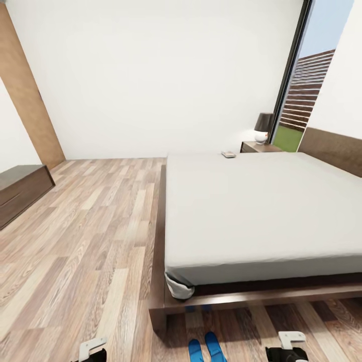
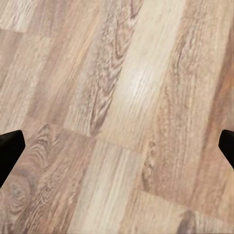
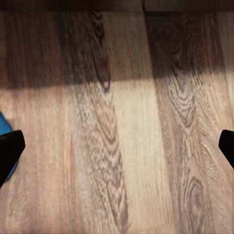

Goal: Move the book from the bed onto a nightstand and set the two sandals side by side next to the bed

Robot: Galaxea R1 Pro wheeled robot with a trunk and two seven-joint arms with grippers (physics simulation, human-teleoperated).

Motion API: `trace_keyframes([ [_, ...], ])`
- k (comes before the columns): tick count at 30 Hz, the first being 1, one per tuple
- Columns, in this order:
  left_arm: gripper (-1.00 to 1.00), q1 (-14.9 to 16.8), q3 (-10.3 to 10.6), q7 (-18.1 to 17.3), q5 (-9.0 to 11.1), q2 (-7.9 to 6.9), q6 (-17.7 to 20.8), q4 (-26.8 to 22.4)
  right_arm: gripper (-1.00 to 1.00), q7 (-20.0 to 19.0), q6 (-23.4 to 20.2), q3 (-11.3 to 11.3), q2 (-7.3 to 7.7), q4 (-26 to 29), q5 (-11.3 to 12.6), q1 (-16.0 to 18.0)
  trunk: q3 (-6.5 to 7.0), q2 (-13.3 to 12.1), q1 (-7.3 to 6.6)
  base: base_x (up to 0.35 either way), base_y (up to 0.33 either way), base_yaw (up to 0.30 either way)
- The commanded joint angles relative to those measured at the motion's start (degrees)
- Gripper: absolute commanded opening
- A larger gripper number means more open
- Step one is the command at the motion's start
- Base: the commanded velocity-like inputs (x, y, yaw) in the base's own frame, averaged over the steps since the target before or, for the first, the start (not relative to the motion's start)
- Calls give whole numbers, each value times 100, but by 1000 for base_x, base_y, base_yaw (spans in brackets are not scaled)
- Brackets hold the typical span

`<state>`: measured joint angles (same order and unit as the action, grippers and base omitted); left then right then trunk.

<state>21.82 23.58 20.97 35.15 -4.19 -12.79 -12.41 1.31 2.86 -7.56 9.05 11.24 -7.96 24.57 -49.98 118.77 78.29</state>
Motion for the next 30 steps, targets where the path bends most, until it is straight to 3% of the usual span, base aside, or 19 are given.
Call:
trace_keyframes([
  [1,100,1,49,26,48,0,-16,-3,100,3,24,-48,7,-7,-59,4,14,-40,-24,0,0,0],
  [30,100,-11,50,22,45,36,-22,-2,100,0,30,-29,-33,-98,-52,4,534,-1203,-660,0,0,0],
])
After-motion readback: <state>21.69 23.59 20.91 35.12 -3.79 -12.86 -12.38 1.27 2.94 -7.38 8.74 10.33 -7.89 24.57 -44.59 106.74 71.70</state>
